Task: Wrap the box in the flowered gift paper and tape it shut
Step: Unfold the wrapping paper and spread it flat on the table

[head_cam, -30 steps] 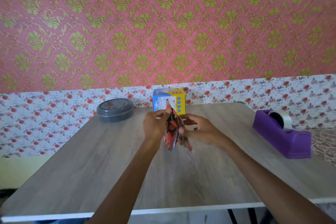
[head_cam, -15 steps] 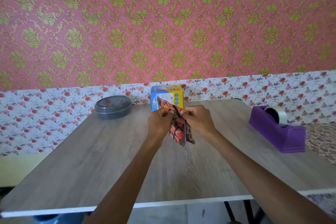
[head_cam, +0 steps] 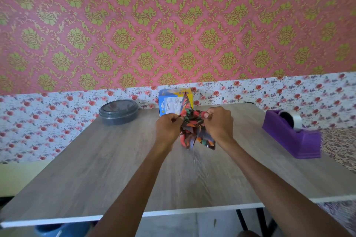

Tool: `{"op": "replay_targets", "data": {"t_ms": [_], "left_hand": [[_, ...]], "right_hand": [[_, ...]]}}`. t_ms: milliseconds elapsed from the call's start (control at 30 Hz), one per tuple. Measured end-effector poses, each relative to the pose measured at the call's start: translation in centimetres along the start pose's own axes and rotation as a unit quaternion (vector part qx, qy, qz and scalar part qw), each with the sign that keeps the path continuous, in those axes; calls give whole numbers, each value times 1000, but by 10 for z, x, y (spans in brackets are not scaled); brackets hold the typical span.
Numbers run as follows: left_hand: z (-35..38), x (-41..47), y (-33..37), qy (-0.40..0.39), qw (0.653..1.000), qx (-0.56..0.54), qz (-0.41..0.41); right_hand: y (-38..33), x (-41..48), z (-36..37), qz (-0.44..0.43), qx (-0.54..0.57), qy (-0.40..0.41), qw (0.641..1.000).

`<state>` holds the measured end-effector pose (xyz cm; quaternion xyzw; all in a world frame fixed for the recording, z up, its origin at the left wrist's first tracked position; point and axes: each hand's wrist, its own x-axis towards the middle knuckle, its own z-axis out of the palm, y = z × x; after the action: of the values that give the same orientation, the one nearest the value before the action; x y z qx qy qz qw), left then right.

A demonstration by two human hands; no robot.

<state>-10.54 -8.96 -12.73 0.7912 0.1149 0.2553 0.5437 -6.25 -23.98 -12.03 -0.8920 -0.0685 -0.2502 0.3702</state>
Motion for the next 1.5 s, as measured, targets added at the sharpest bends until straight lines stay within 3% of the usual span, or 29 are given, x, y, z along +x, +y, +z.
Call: {"op": "replay_targets", "data": {"t_ms": [200, 333, 433, 567, 667, 867, 1000, 1133, 1200, 1300, 1500], "left_hand": [[-31, 15, -14, 61, 997, 18, -32], [-24, 7, -16, 16, 998, 7, -64], [-11, 3, -15, 44, 998, 27, -31], [2, -10, -1, 66, 982, 165, 57], [10, -17, 0, 58, 981, 165, 80], [18, -37, 2, 92, 987, 77, 109], [19, -36, 7, 110, 982, 63, 137], [12, -31, 14, 43, 983, 100, 144], [11, -32, 15, 14, 980, 135, 146], [3, -26, 6, 33, 966, 197, 164], [-39, -3, -20, 18, 943, 300, 145]], "right_hand": [[27, 9, -30, 33, -76, 34, 996], [31, 1, -26, -39, 29, 28, 998], [27, -4, -17, -78, 66, -10, 995], [26, -9, -8, -135, 77, -28, 987], [26, -10, -2, -103, 117, -53, 986], [18, -20, -1, -18, 221, 1, 975], [23, -24, 7, -66, 164, 58, 982], [17, -29, 6, -87, 129, 94, 983], [11, -31, 7, -124, 98, 82, 984], [17, -24, 6, -150, 21, 50, 987], [54, -6, -22, -111, -105, 11, 988]]}}
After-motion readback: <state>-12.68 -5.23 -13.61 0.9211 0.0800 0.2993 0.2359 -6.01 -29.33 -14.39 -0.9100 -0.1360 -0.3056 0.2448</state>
